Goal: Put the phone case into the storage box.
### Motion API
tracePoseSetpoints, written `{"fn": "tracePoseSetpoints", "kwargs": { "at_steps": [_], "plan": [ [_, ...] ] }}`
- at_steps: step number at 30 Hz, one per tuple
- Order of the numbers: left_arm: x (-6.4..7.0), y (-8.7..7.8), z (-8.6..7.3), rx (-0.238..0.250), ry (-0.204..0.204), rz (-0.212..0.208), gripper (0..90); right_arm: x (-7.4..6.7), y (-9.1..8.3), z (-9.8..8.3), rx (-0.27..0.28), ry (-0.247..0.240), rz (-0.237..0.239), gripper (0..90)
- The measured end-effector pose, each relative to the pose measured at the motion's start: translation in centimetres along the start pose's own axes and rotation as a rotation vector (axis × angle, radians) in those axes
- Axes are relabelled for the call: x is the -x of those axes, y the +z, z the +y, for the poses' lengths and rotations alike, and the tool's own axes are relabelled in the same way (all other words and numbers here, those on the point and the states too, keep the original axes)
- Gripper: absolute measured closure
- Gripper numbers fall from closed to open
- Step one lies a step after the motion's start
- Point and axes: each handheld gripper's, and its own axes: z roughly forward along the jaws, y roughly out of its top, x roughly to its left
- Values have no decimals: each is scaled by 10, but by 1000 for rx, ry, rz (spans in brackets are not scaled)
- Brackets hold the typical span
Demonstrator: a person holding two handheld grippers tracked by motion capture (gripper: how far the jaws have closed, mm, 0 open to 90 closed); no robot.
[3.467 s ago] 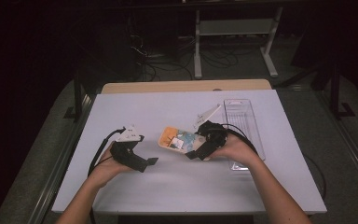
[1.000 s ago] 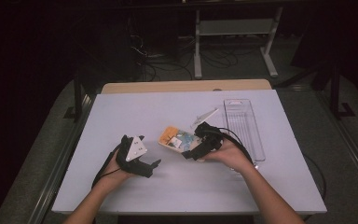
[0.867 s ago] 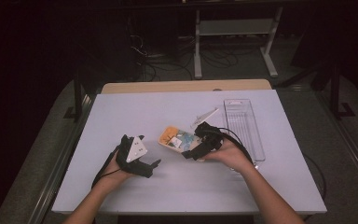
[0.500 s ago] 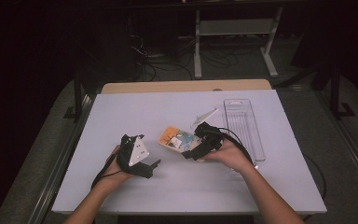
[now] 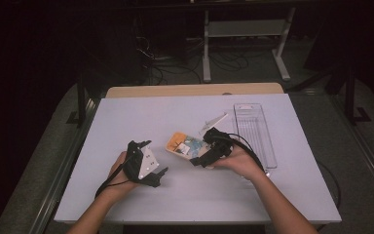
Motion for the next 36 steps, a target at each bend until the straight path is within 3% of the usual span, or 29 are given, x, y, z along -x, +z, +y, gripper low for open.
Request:
{"fn": "tracePoseSetpoints", "kwargs": {
  "at_steps": [2,9,36],
  "plan": [
    [2,0,0,1,13,6,0,-1,0,1,0,21,9,108],
    [6,1,1,-14,78,28,0,-1,0,0,4,20,7,108],
    [14,0,4,-16,234,131,0,-1,0,0,5,16,0,108]
  ]
}}
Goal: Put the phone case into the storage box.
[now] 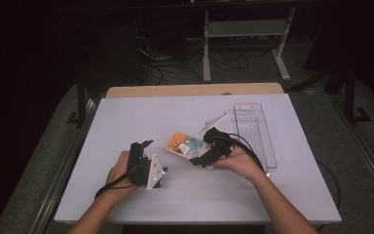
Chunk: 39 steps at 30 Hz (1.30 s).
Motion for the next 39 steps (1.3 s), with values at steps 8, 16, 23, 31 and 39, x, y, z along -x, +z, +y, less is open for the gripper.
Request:
{"fn": "tracePoseSetpoints", "kwargs": {
  "at_steps": [8,16,23,31,39],
  "plan": [
    [4,0,2,-3,72,45,0,0,0,0,-1,2,-1,108],
    [8,0,2,4,101,68,0,0,0,0,-1,1,-1,108],
    [10,0,3,-2,154,92,0,0,0,0,-1,-5,-2,108],
    [15,0,5,-5,247,145,0,0,0,0,-2,-5,-1,108],
    [18,0,6,4,307,173,0,0,0,0,-2,2,0,108]
  ]
}}
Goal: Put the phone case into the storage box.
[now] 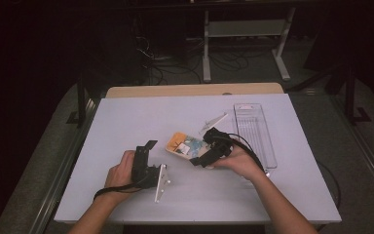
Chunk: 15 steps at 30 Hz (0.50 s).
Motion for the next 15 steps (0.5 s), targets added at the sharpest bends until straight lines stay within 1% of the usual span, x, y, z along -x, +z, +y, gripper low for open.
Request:
{"fn": "tracePoseSetpoints", "kwargs": {
  "at_steps": [2,7,9,10,13,15],
  "plan": [
    [0,0,0,5,19,12,0,0,0,0,0,0,0,108],
    [2,0,2,16,56,26,0,0,0,0,1,-3,0,108],
    [3,1,3,22,60,35,0,0,0,0,3,-5,-1,108],
    [4,1,3,25,65,36,0,-2,0,1,7,16,12,108],
    [5,1,4,28,78,46,0,-2,-1,1,12,13,12,108],
    [5,1,5,31,83,54,0,-3,-1,2,28,20,28,108]
  ]
}}
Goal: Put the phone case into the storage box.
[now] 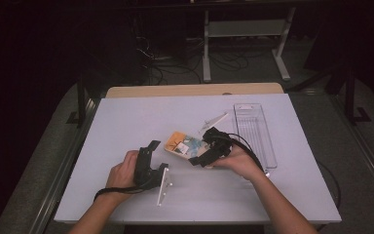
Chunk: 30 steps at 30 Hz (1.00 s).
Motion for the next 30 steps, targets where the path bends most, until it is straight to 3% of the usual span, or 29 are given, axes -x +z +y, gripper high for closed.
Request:
{"fn": "tracePoseSetpoints", "kwargs": {
  "at_steps": [16,22,24,30],
  "plan": [
    [4,-3,10,42,90,77,3,-15,7,8,17,-18,54,108],
    [7,-2,13,55,110,75,4,-20,9,10,21,-24,66,108],
    [7,-2,14,66,121,70,56,-21,9,10,20,-27,74,108],
    [9,-3,15,60,159,85,70,-23,10,11,19,-33,76,108]
  ]
}}
